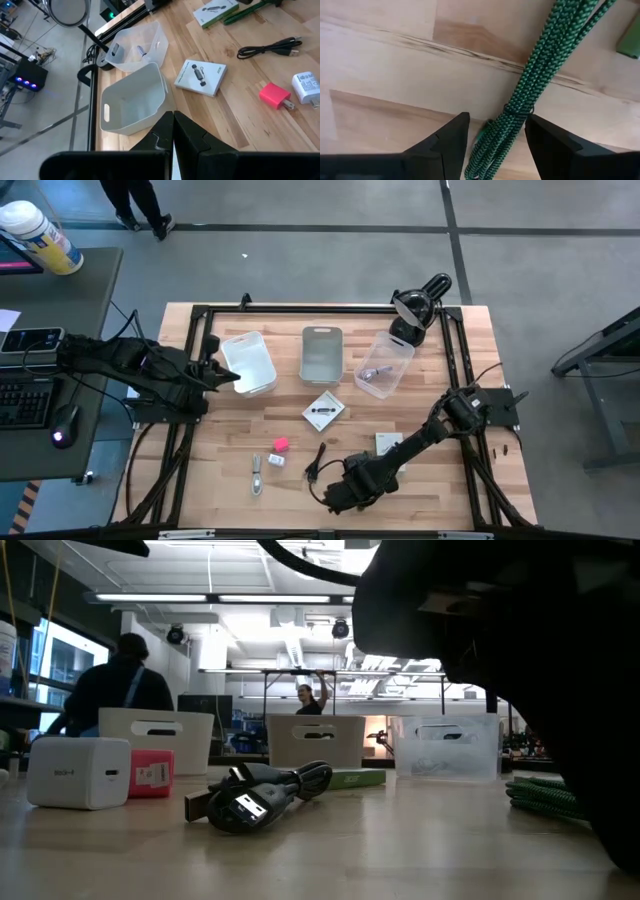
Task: Pick and place items into bin
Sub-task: Put the green charger cable into the transparent bin
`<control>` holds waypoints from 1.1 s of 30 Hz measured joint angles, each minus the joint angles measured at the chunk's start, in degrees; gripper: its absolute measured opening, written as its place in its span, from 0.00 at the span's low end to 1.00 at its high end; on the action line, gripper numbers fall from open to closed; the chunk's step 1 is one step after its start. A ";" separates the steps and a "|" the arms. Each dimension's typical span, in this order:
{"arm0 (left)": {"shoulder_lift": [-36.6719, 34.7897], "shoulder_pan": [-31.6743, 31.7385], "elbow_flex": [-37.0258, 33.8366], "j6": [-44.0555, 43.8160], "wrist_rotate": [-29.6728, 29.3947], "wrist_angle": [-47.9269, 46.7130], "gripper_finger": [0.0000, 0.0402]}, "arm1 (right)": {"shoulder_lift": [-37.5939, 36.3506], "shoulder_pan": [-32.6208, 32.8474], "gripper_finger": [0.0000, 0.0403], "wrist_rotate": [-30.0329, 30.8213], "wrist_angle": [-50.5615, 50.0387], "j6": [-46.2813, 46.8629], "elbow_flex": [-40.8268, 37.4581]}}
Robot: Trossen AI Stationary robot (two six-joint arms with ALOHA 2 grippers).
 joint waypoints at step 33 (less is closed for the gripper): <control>0.04 0.00 0.00 2.05 -0.30 2.99 0.00 | -1.67 0.20 0.05 6.46 -2.97 -7.87 -0.43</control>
